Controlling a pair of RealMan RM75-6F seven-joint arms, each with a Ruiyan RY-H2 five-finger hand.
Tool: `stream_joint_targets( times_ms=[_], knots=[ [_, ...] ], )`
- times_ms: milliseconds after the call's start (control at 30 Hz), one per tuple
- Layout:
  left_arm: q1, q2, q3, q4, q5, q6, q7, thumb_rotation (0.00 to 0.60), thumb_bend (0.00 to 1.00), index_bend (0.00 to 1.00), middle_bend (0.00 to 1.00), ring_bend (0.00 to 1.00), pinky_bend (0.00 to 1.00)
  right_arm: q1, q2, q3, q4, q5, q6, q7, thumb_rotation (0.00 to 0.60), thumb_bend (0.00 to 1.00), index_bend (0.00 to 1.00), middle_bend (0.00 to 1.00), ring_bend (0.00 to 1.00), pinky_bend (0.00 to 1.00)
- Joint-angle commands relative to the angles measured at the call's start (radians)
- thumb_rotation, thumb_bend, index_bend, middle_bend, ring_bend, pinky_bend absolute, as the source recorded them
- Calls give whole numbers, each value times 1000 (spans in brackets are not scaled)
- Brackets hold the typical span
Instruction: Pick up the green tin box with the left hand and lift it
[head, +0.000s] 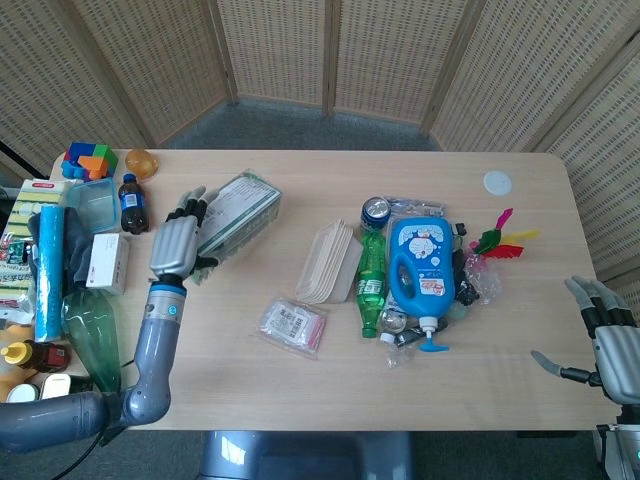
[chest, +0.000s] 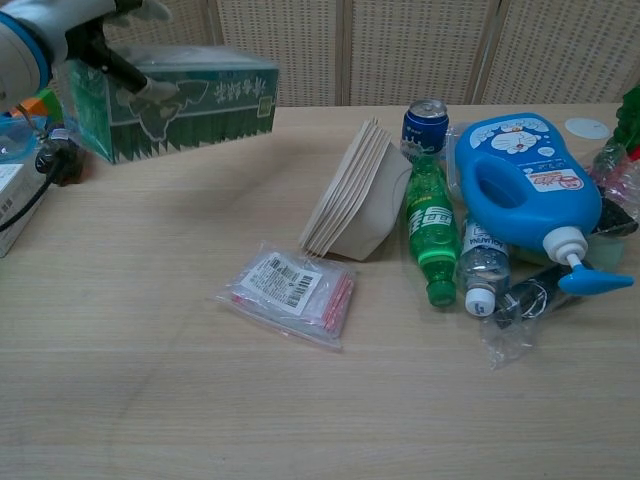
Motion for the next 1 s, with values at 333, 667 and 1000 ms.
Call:
stream_joint_targets(
  times_ms=[333,667,1000],
  knots=[
    [-62,123,-106,-150,-6,22,49,600,494,81,0,14,417,-4,-1,0,4,1,5,5,355,164,0,0,0,0],
    [-119,224,-167,-256,-38,51,114,600,493,77,0,10,413,-2,-8,2,5,-6,7,9,357,163,0,0,0,0],
    [-149,237,-146,-257,-70,60,99,600,492,74,0,9,412,-9,-2,1,2,-4,15,6,355,163,0,0,0,0]
  ],
)
